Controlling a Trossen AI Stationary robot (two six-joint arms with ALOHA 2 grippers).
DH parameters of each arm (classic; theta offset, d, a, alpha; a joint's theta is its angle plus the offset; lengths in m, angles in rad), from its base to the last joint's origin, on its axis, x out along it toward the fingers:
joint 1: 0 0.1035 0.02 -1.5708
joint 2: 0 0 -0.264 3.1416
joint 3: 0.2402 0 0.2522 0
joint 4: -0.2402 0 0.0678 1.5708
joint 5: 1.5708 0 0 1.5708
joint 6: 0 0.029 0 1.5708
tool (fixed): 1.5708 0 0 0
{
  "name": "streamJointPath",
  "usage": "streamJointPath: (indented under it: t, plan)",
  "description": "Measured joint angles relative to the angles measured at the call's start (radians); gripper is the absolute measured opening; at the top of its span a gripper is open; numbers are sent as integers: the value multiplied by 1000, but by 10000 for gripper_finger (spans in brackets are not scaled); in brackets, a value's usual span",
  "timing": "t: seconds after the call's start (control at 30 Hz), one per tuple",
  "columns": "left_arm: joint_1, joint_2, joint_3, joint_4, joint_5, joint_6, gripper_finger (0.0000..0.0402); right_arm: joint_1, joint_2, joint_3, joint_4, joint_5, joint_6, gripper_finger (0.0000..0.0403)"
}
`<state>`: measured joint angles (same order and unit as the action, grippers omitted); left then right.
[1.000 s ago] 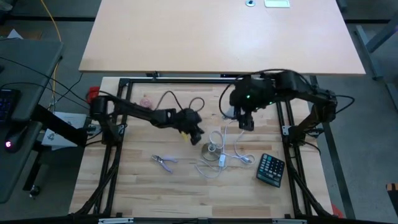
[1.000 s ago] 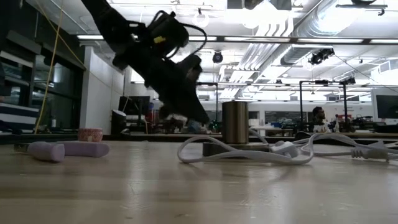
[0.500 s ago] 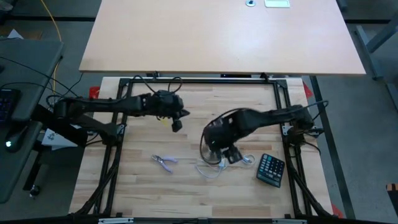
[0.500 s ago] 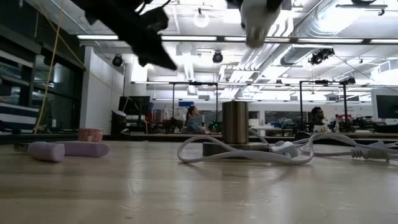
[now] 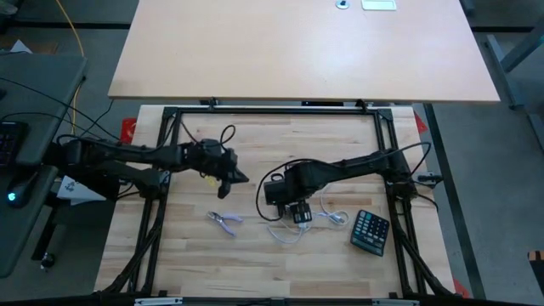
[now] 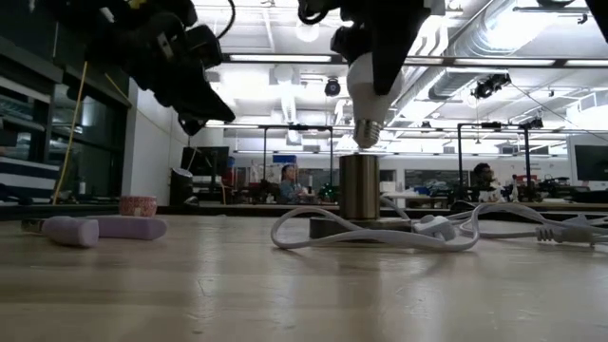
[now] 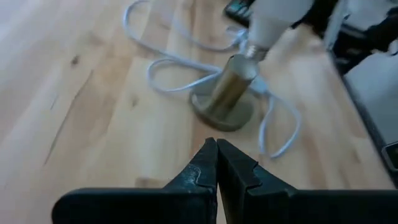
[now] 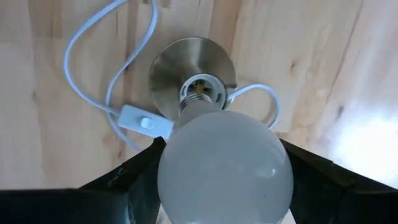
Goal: Screw lightbulb
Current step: Insert the lightbulb into the lamp
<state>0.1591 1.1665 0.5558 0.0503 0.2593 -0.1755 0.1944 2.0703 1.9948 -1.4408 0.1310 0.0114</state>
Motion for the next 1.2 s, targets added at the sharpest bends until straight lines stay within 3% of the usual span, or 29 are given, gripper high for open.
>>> streamJointPath:
  t: [0.27, 0.5, 1.2]
  plan:
    - [-25, -9, -7, 190, 1, -58, 0, 6, 0, 1, 28, 35, -354, 261]
    - [-25, -9, -7, 218, -2, -85, 0, 1, 0, -3, 58, 61, -517, 261]
    - [-25, -9, -7, 217, -5, -102, 0, 23, 0, -80, 122, 74, -536, 261]
